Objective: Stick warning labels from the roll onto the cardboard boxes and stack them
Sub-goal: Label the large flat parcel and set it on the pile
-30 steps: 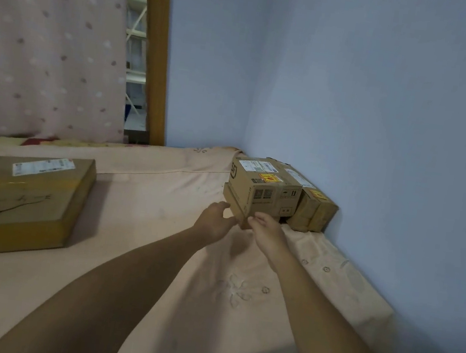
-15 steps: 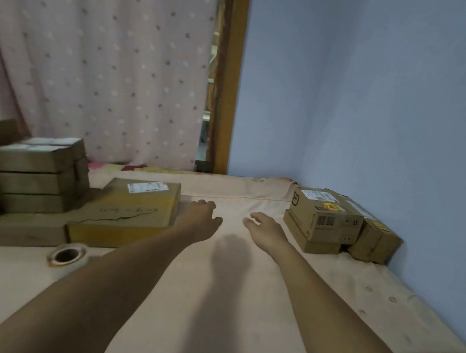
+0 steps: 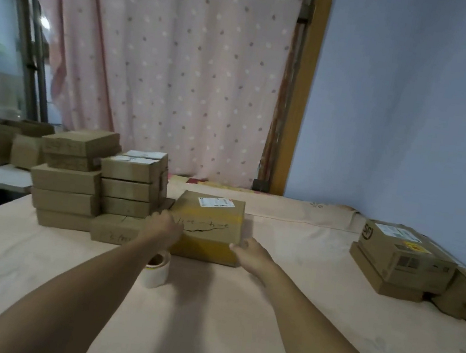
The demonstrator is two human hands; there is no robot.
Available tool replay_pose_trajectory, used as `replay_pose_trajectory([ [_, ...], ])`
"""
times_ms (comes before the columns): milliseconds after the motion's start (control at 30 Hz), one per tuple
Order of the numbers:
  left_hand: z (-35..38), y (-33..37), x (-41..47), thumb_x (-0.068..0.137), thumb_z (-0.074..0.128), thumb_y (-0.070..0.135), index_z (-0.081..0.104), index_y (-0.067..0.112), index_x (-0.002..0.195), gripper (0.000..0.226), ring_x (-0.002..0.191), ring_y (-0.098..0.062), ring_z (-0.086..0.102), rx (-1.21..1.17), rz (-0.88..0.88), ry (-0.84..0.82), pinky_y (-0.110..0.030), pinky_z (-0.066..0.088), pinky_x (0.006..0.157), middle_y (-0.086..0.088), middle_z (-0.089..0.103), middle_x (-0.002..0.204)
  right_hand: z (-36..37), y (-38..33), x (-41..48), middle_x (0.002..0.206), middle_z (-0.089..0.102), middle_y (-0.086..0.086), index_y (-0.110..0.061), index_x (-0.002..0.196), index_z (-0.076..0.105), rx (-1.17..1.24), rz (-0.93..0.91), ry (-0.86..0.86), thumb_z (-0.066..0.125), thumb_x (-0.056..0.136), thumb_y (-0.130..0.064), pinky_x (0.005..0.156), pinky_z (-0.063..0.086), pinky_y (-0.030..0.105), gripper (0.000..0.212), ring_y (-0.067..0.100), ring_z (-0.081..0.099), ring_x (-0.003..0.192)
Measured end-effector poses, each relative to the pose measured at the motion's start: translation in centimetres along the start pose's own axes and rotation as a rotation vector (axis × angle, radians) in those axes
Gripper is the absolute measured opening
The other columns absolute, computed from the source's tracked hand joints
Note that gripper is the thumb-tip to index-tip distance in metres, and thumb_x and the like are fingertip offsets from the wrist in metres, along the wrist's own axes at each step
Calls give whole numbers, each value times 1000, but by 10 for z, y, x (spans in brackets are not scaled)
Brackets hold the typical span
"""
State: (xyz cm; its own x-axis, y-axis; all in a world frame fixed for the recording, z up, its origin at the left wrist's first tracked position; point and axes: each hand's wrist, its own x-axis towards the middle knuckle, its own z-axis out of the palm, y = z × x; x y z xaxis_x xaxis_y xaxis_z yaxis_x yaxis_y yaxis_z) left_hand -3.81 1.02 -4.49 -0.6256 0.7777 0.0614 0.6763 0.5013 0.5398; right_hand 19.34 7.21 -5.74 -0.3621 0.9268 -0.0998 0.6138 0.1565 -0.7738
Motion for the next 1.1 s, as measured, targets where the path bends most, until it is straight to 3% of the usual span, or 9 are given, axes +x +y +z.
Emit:
replay_pose_trajectory([
  [200, 2, -20, 7, 103, 53, 35, 34, 6, 151, 59, 127, -33, 51, -178, -95, -71, -41, 47, 97, -18, 48, 146, 24, -6, 13, 148, 54, 4, -21, 151, 40, 96, 27, 11, 54, 102, -46, 100, 41, 33, 57, 27, 50, 135],
  [400, 9, -24, 12, 101, 56, 34, 37, 5, 146, 57, 117, -31, 56, -202, -72, -60, -37, 47, 86, -17, 54, 136, 29, 3, 24, 147, 52, 6, -17, 151, 41, 190, 120, 27, 55, 99, -50, 108, 43, 40, 63, 28, 50, 133],
  [467, 10, -25, 14, 99, 58, 35, 48, 4, 134, 48, 103, -26, 59, -204, -54, -36, -34, 50, 79, -15, 59, 124, 31, 7, 24, 146, 53, 5, -18, 150, 42, 237, 131, 37, 56, 98, -50, 109, 43, 40, 62, 28, 51, 132],
  [533, 12, -23, 14, 98, 59, 32, 58, 7, 109, 27, 83, -19, 60, -231, -20, -21, -27, 48, 63, -11, 64, 105, 28, 11, 23, 144, 55, 5, -18, 148, 43, 297, 142, 75, 57, 99, -47, 105, 44, 38, 58, 28, 51, 131],
  [600, 14, -18, 9, 99, 59, 28, 57, 12, 89, 19, 73, -16, 59, -276, 1, -28, -23, 43, 54, -8, 67, 96, 22, 19, 21, 141, 55, 5, -17, 145, 43, 373, 166, 139, 57, 100, -45, 101, 43, 38, 55, 28, 52, 128],
  [733, 18, 2, -11, 97, 57, 20, 55, 12, 80, 19, 65, -15, 49, -321, 37, -31, -27, 35, 49, -2, 52, 71, 3, 40, 13, 127, 55, 7, -15, 130, 47, 555, 235, 287, 57, 99, -46, 98, 43, 43, 45, 29, 50, 115],
  [867, 26, 24, -22, 90, 64, 23, 63, 5, 87, 18, 72, -20, 57, -412, 14, -125, -28, 43, 54, -8, 61, 81, -25, 59, -7, 119, 48, 5, -17, 124, 47, 728, 312, 362, 65, 98, -40, 102, 47, 53, 39, 29, 46, 113],
  [1000, 40, 39, -33, 88, 68, 23, 65, 1, 94, 23, 84, -28, 69, -528, -6, -211, -43, 62, 79, -14, 69, 92, -53, 80, -29, 130, 49, 9, -16, 131, 48, 858, 362, 407, 74, 92, -31, 103, 50, 60, 49, 35, 47, 129],
  [1100, 47, 46, -44, 94, 62, 24, 61, 0, 99, 25, 76, -32, 72, -522, -14, -212, -43, 64, 72, -16, 67, 97, -71, 93, -48, 122, 56, 10, -16, 127, 51, 788, 363, 378, 72, 91, -30, 96, 56, 54, 44, 31, 53, 117],
])
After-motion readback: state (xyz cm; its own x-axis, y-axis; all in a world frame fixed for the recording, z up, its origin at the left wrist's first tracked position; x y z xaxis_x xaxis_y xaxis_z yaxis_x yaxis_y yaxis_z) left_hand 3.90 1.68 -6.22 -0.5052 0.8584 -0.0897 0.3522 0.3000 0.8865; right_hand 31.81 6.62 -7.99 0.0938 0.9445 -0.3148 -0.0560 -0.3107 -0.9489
